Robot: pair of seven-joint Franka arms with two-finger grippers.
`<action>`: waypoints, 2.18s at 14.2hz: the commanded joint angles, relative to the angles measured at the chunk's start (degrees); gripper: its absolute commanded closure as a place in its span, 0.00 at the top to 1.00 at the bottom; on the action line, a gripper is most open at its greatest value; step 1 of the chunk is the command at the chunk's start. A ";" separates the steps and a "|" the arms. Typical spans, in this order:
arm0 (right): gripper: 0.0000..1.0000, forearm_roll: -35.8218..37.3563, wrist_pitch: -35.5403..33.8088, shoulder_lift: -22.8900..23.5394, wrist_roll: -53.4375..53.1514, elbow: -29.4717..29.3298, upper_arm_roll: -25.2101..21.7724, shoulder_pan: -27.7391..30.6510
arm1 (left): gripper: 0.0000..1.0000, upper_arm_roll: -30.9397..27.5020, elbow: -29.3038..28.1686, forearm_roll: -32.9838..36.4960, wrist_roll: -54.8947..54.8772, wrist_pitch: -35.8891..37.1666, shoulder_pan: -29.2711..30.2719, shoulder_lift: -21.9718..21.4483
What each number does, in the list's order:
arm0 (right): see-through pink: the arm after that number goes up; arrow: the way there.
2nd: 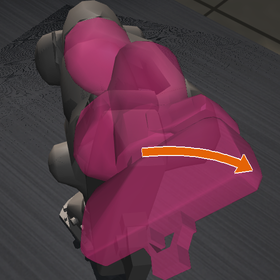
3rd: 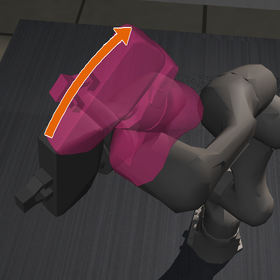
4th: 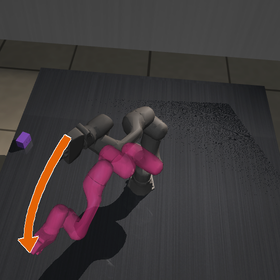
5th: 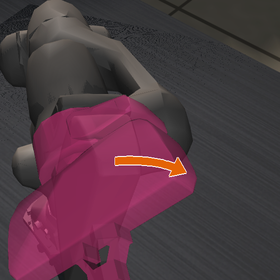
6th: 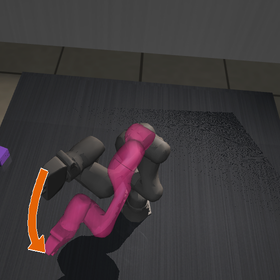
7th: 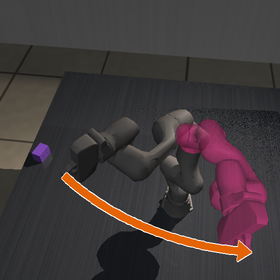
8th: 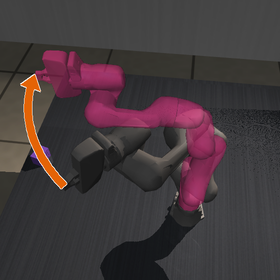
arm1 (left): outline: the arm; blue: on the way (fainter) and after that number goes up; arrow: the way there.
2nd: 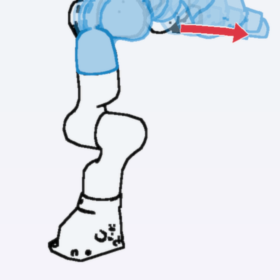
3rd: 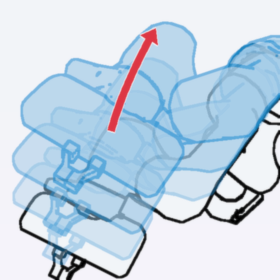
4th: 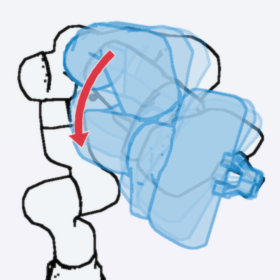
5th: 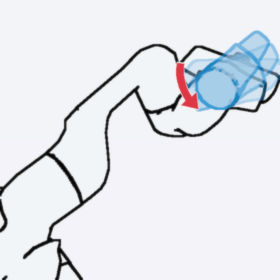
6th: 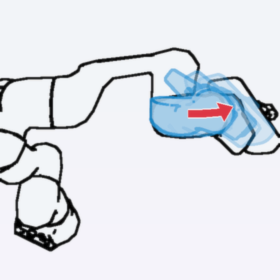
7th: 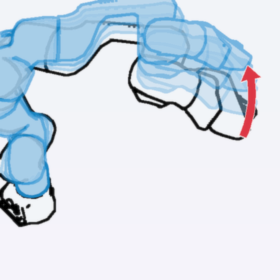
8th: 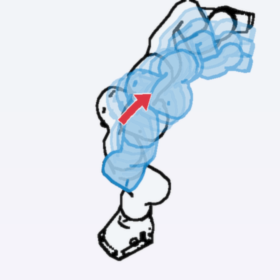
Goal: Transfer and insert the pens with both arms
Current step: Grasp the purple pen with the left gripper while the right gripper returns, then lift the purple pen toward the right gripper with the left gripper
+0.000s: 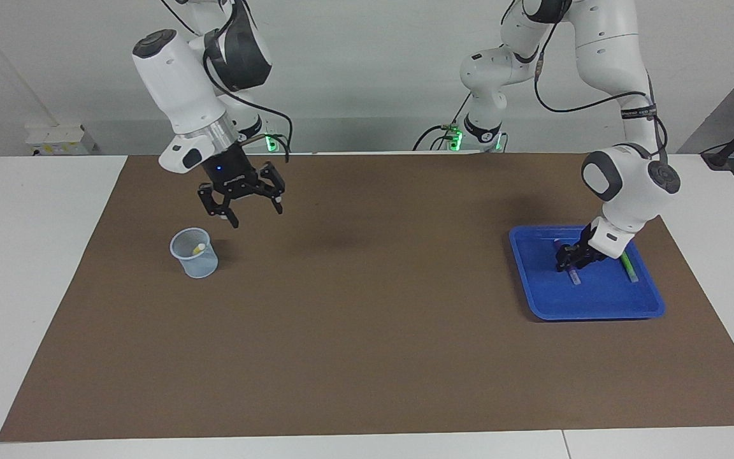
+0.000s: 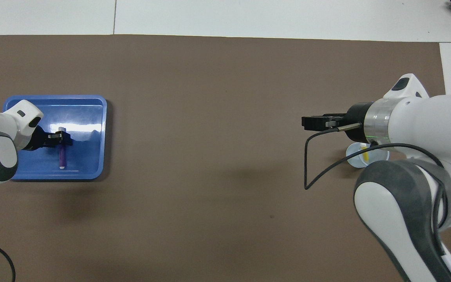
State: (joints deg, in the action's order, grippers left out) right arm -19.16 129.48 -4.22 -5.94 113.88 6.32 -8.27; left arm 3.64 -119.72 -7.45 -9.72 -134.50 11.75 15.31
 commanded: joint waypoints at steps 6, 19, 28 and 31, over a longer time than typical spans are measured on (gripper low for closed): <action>1.00 -15.46 20.23 5.35 -35.24 -0.86 0.19 -16.75 | 0.23 0.32 2.12 1.03 -0.22 6.00 0.55 -0.11; 1.00 -19.42 35.84 14.15 -41.61 -3.85 0.19 -23.37 | 0.00 0.49 10.20 1.03 9.78 15.05 -0.67 -0.54; 1.00 -19.51 35.84 14.50 -41.61 -4.90 0.19 -23.20 | 0.00 2.24 13.63 -9.94 38.34 23.14 -2.87 -8.27; 1.00 -19.51 35.75 16.08 -42.40 -8.76 0.19 -24.07 | 0.00 2.60 13.37 -13.37 50.89 24.19 -4.97 -11.00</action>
State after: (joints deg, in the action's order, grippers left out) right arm -37.22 165.50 10.13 -47.52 108.57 6.42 -31.76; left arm 6.54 -105.63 -18.84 34.08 -111.45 8.60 6.58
